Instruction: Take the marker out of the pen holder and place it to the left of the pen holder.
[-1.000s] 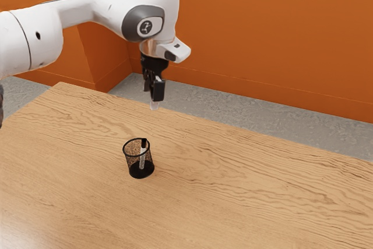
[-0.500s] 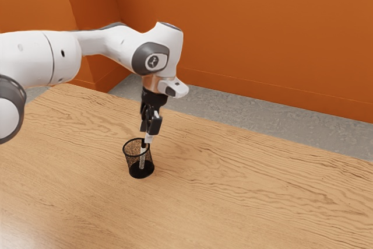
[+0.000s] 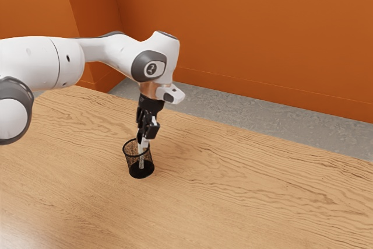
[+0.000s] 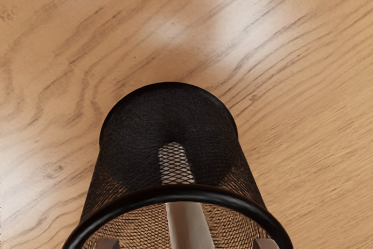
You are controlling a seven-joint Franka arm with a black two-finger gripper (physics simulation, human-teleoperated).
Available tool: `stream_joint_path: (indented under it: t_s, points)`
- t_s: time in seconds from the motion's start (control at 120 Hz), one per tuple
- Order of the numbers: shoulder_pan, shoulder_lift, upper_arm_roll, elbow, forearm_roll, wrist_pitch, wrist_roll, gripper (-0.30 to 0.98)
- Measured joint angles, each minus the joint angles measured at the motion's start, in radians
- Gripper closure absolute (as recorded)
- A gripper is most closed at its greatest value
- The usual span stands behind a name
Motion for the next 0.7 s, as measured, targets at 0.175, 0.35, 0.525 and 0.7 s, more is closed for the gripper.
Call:
stream_joint_path:
  t_s: [0.175, 0.35, 0.525, 0.7]
  points:
    - [0.001, -0.009, 0.001, 0.000, -0.001, 0.010, -0.024, 0.58]
    - [0.003, -0.015, 0.001, -0.006, -0.004, -0.035, -0.046, 0.65]
    - [0.003, -0.026, -0.001, -0.006, -0.003, -0.074, -0.063, 0.73]
    - [0.002, -0.122, -0.003, -0.037, 0.002, -0.104, -0.077, 0.76]
